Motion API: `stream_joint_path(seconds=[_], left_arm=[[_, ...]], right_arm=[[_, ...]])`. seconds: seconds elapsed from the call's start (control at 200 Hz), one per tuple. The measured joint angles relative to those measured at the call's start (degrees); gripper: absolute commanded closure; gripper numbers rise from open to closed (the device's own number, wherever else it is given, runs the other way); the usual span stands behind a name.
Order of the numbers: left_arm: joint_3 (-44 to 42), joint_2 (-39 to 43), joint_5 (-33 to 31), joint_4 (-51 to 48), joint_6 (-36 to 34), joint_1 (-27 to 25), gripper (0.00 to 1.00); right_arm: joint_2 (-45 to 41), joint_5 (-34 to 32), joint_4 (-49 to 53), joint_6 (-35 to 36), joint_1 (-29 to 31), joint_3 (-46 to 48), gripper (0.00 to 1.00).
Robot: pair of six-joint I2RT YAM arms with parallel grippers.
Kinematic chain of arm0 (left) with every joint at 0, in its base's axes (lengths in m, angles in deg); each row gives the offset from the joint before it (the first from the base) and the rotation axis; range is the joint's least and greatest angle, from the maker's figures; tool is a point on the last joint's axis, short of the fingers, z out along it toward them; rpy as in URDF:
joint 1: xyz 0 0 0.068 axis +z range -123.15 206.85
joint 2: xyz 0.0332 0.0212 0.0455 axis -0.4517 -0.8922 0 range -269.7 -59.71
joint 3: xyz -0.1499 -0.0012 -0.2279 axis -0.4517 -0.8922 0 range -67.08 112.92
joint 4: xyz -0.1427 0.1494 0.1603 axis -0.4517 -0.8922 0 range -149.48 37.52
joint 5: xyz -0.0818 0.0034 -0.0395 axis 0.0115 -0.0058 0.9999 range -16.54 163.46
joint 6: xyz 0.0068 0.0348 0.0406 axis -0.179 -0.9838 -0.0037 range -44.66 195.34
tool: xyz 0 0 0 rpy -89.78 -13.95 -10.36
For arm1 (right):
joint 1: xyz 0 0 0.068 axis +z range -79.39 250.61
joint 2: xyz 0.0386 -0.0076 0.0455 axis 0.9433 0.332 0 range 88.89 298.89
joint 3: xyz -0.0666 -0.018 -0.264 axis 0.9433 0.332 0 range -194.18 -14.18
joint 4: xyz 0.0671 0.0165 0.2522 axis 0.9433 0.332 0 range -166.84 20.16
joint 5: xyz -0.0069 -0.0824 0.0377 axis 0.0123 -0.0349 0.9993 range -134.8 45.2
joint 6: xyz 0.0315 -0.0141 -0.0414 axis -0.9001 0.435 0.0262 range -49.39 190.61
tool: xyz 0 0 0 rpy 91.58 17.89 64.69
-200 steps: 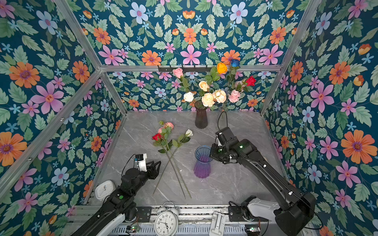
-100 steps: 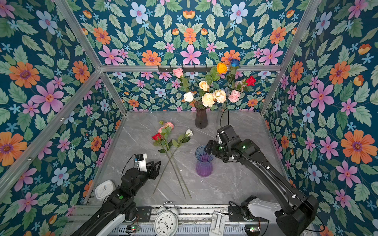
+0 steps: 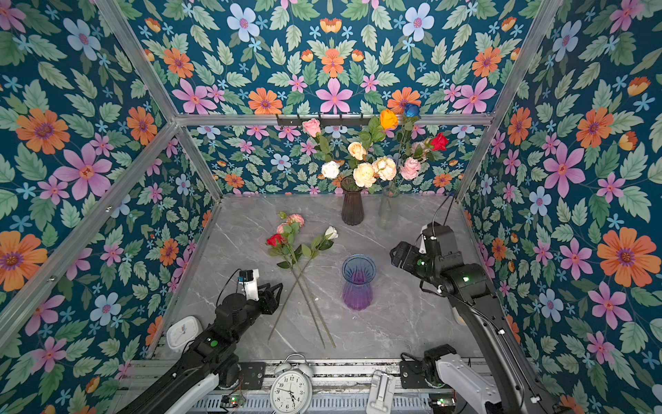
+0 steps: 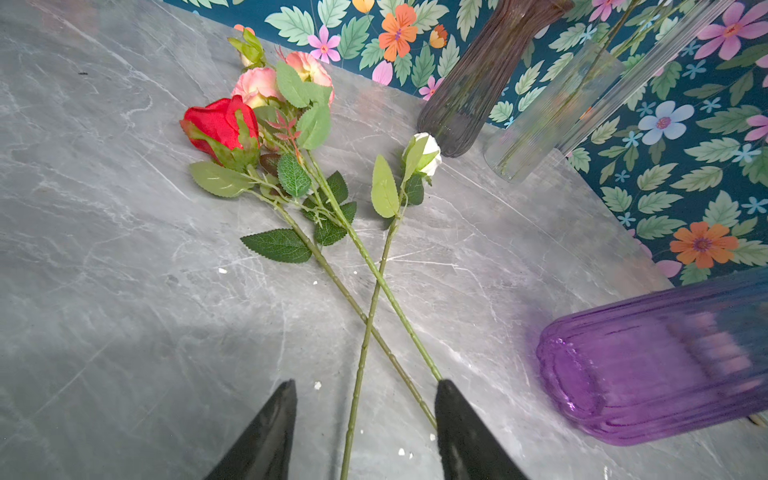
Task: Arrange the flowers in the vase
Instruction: 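Set the blue-purple vase down, open the right gripper and withdraw it, then reach the left gripper to the pink rose stem and close on it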
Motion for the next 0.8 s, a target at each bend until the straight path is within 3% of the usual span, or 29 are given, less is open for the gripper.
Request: stream_joint_path(seconds=[0.135, 0.39, 0.56, 0.801], left_arm=[[1.44, -2.78, -0.39, -0.22, 0.07, 0.0, 0.41], [5.51, -9.51, 0.7, 0.52, 5.05, 0.0, 0.42], [11.91, -20.83, 5.27, 2.56, 7.45, 0.02, 0.44], [19.89, -35.74, 10.82, 2.8, 8.92, 0.39, 0.46]], right_arm=[[-0.31, 1.05, -4.2, 0.31, -3.34, 11.65, 0.11], [-0.15, -0.94, -14.49, -1.92, -3.87, 26.99, 0.09], [-4.48, -1.16, -22.97, -2.03, -3.87, 36.17, 0.1], [-15.87, -1.36, -28.3, -1.07, -3.91, 41.46, 0.1]])
